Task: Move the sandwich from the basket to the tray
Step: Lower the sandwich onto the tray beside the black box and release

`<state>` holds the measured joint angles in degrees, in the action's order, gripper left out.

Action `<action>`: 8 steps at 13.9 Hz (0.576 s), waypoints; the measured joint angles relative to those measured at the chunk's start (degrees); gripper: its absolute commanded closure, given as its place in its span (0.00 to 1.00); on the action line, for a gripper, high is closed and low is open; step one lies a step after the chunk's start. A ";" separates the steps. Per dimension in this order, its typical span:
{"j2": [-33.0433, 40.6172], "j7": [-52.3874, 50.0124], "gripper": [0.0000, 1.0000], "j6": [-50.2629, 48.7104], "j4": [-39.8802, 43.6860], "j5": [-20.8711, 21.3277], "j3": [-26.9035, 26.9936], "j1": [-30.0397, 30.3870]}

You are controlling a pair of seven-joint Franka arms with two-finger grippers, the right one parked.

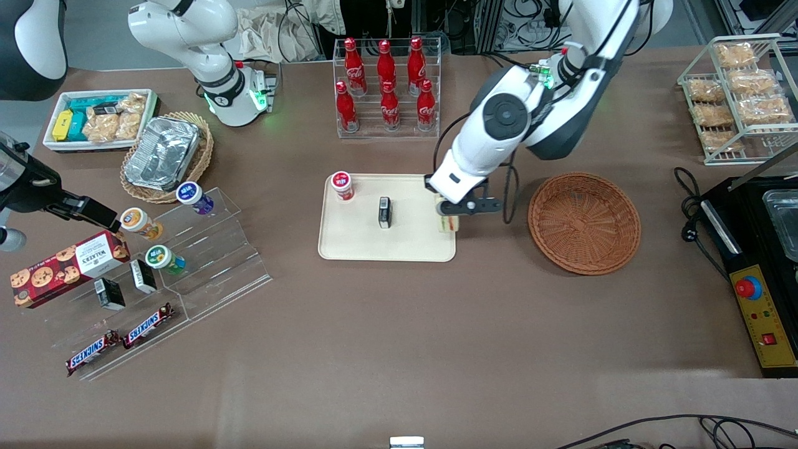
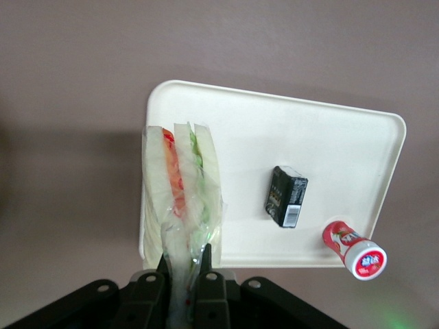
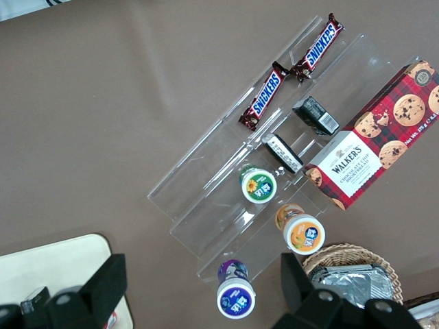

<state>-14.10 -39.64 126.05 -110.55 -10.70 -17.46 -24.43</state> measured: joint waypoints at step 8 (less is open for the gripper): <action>-7.91 0.00 1.00 6.16 -1.33 6.84 0.13 -2.57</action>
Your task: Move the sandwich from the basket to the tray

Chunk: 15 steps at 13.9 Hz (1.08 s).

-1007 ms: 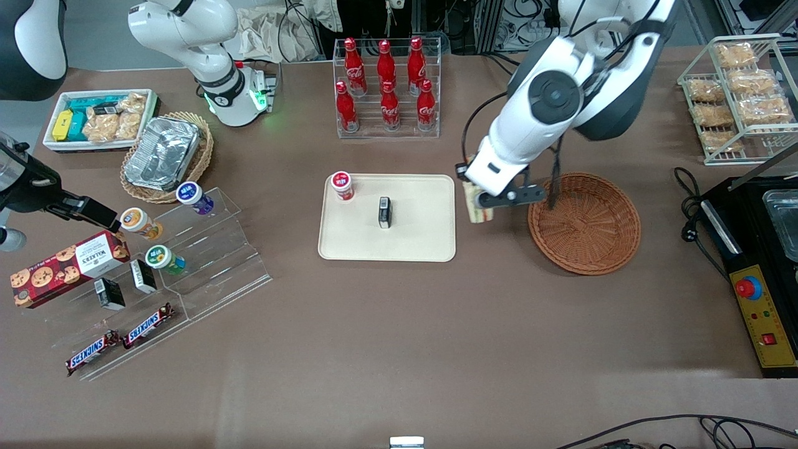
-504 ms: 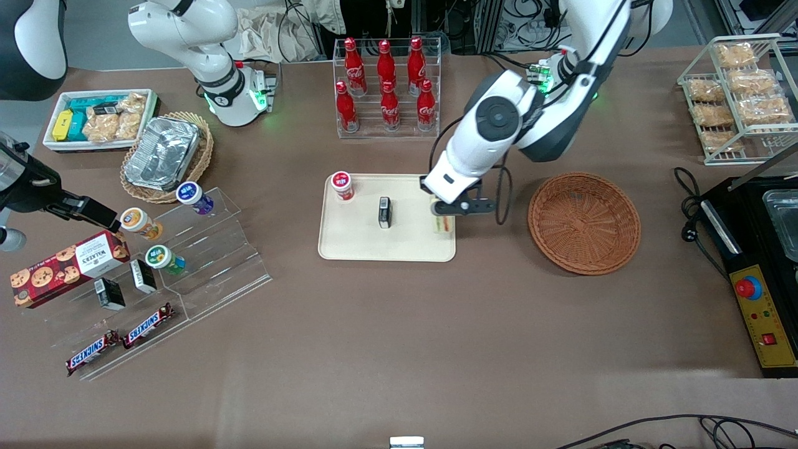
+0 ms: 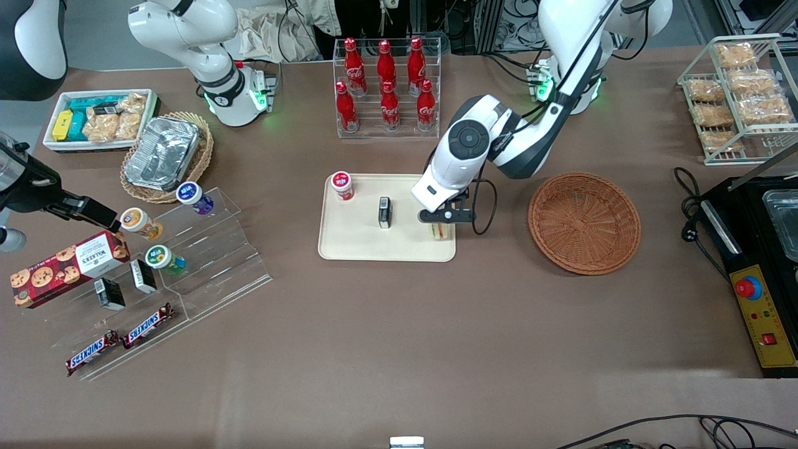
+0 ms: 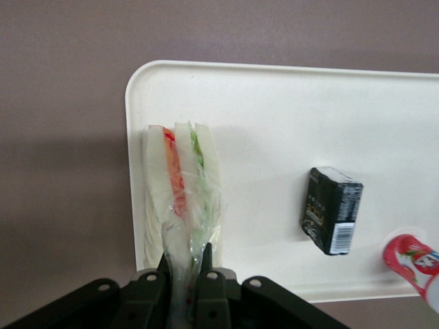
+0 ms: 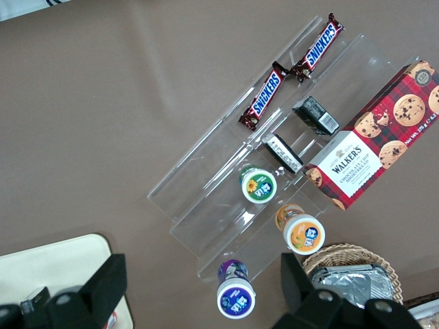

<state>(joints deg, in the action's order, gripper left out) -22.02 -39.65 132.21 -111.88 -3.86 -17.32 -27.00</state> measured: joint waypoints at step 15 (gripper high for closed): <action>3.41 -0.49 0.00 -6.93 3.17 3.02 1.75 1.65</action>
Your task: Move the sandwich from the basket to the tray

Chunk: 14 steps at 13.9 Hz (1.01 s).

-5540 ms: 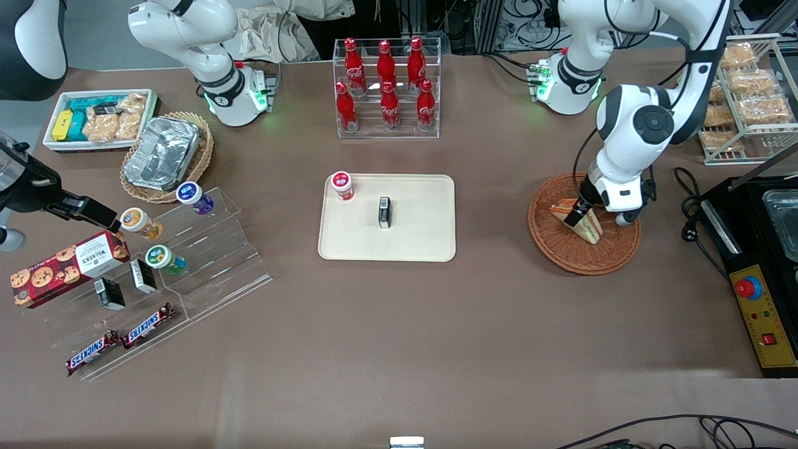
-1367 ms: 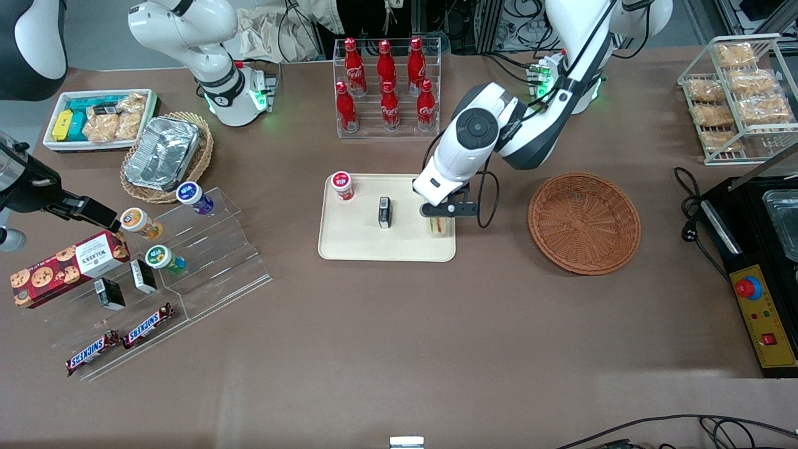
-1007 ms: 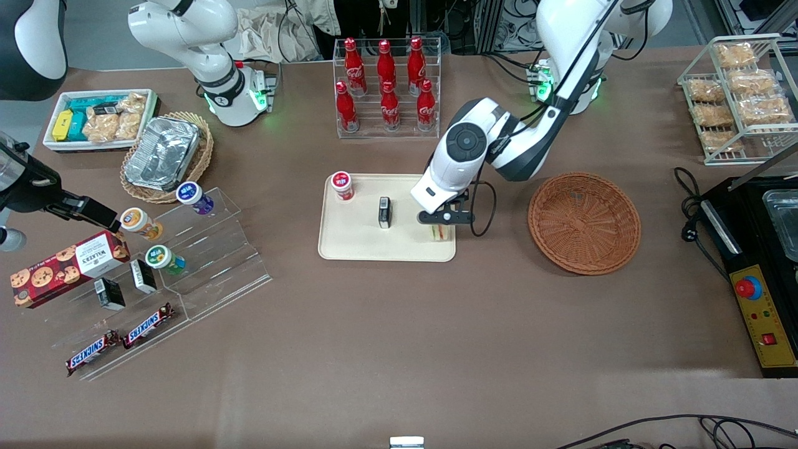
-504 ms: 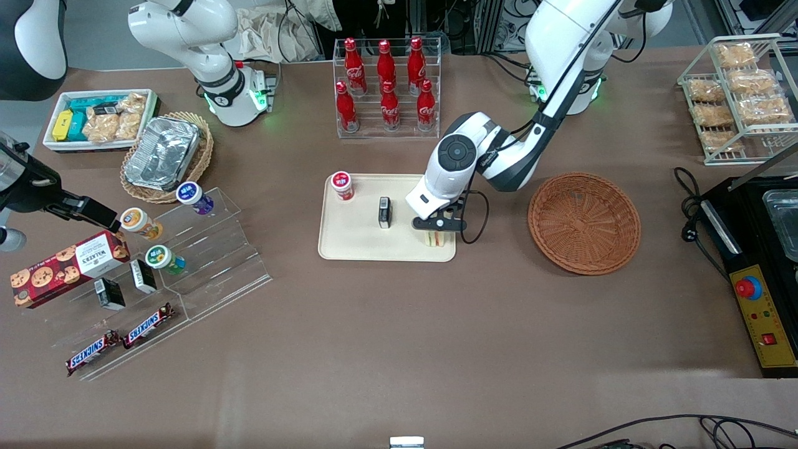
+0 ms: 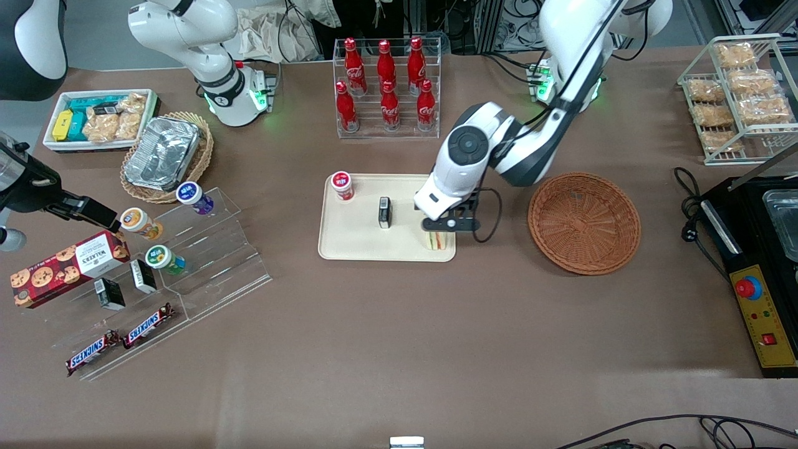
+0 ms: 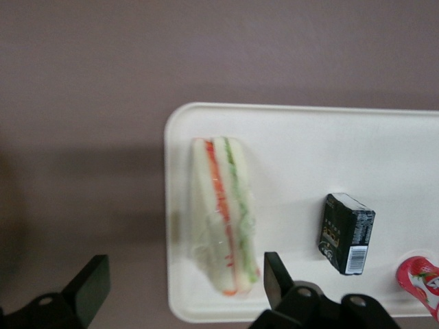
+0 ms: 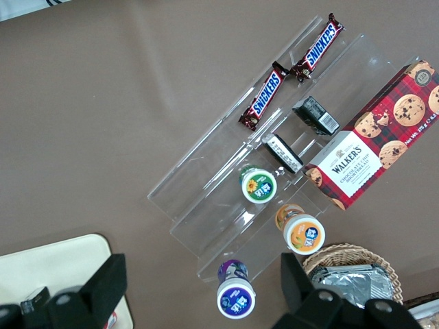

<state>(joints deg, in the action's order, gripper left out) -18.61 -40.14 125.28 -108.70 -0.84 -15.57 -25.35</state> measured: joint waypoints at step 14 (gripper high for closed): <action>23.32 12.72 0.00 -24.52 1.28 6.35 0.94 27.52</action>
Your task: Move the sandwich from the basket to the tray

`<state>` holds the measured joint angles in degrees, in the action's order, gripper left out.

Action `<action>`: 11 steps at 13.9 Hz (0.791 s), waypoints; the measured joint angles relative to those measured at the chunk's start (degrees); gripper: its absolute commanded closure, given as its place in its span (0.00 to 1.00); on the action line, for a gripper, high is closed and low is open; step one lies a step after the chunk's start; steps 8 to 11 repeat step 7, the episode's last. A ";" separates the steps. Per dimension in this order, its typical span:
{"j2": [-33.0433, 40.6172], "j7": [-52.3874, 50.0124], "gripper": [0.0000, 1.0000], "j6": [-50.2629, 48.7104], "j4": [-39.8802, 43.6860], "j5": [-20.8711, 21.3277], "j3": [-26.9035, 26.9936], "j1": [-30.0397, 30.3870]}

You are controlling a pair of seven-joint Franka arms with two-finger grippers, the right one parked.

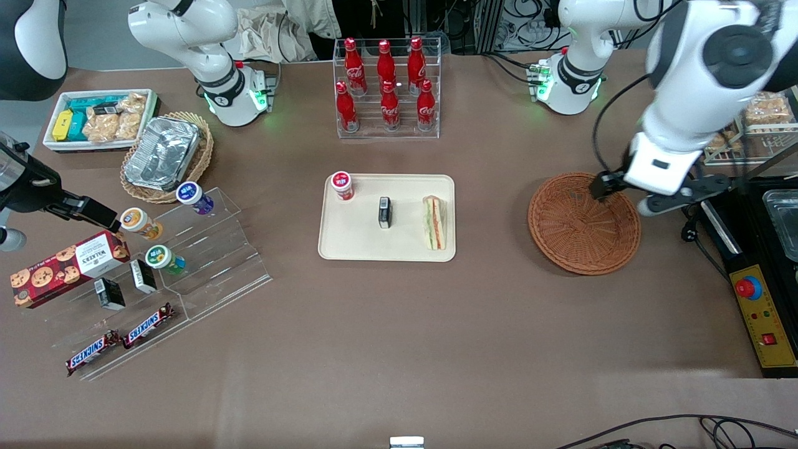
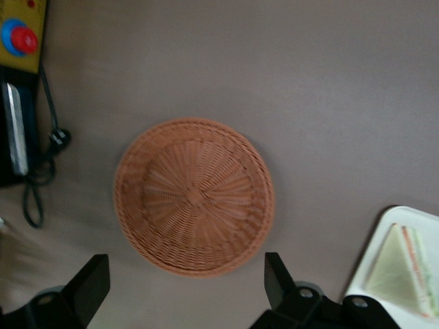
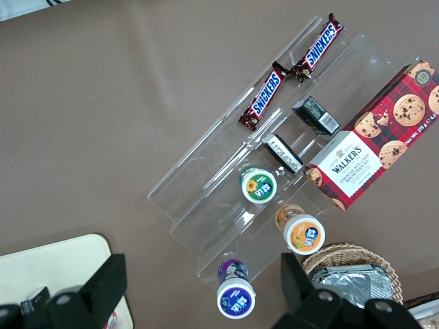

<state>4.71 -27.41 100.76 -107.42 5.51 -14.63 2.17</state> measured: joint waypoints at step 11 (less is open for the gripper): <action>1.63 19.58 0.00 -4.39 3.47 -5.09 4.54 4.94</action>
